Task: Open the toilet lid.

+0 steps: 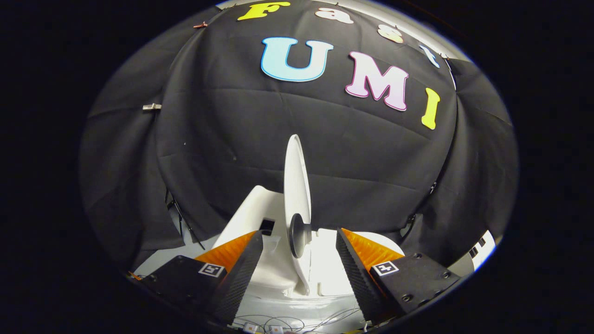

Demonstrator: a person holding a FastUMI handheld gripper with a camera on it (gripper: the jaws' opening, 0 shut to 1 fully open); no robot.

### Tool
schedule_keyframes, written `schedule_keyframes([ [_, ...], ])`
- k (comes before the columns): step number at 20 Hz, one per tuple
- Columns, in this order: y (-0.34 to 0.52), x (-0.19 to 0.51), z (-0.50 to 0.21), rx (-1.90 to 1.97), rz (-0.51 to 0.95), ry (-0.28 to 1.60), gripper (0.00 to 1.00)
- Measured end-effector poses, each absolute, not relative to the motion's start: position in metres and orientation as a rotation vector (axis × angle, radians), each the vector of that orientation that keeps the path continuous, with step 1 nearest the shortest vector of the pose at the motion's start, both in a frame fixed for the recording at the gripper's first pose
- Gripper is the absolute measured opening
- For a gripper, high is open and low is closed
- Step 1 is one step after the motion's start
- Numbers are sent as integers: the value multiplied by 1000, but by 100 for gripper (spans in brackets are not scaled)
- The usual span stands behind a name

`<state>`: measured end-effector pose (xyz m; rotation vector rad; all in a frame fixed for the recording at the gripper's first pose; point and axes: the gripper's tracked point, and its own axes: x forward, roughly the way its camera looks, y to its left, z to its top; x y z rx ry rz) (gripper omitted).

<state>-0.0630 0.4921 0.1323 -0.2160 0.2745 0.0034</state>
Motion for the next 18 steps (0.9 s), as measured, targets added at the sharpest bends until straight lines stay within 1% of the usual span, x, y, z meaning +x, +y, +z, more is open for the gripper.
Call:
schedule_keyframes([
  [5, 498, -71, 144, -192, 54, 253, 99],
  [11, 502, -83, 154, -181, 147, 230, 99],
  [18, 472, -97, 183, -98, 241, 182, 99],
])
